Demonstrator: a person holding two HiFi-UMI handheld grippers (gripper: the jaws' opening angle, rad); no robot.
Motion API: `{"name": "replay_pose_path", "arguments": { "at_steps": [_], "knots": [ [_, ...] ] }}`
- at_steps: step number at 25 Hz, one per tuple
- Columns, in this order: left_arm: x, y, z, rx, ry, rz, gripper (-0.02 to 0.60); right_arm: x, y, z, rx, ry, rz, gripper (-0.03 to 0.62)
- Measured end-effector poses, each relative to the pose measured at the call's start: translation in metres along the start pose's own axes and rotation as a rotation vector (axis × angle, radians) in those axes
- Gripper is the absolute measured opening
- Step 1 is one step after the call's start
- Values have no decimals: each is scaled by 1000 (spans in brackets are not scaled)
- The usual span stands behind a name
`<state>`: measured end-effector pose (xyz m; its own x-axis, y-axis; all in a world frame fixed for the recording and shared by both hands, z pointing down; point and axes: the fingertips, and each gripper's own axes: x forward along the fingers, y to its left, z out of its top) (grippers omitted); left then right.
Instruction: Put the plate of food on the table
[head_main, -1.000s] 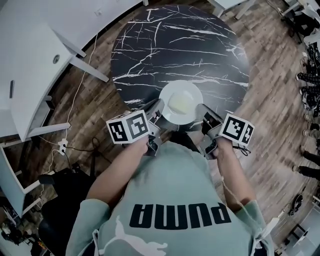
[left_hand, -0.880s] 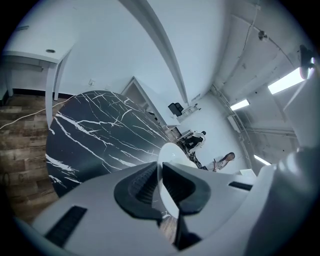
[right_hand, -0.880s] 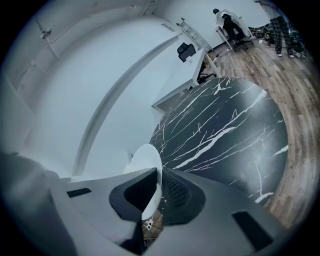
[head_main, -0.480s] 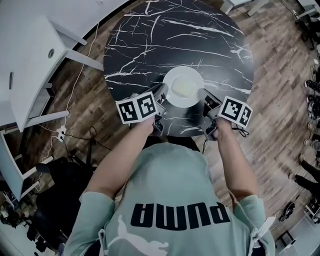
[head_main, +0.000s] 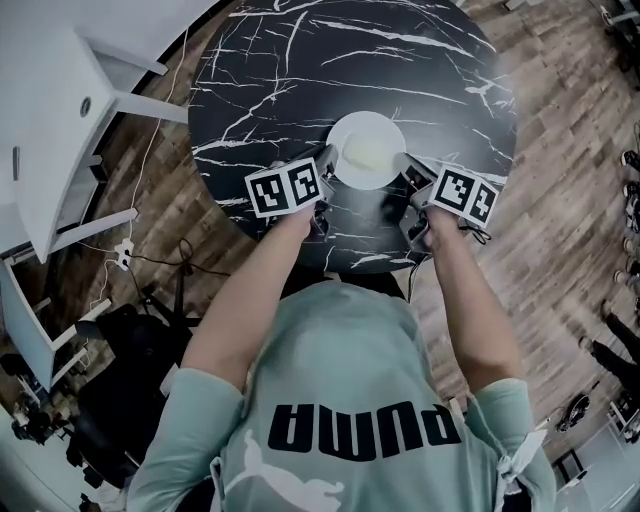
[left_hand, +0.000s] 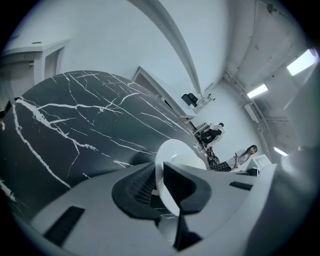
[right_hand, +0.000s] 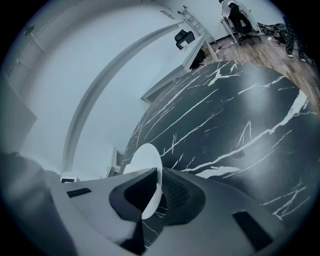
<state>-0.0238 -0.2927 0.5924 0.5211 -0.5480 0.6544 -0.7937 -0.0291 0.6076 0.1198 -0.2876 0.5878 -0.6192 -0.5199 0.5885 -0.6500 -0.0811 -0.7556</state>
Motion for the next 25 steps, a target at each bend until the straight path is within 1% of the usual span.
{"name": "replay_pose_path", "arguments": {
  "at_steps": [5,14,17,21,23,25],
  "knots": [
    [20,11,-5,33,47,51,46,16,-18,1,3,27,-23,32],
    [38,22,-15,95,114,110,49,29,-36,-1,-16,55,-73,34],
    [40,23,-15,113,115,122,55,32,-39,-1,-27,56,-87,34],
    [45,23,-13,119,115,115,60,34,-44,1,-27,41,-100,34],
    [44,23,-8,120,104,113,97,32,-45,4,-21,27,-99,34],
    [41,26,-6,114,93,106,106,29,-47,6,-18,13,-104,34]
  ]
}}
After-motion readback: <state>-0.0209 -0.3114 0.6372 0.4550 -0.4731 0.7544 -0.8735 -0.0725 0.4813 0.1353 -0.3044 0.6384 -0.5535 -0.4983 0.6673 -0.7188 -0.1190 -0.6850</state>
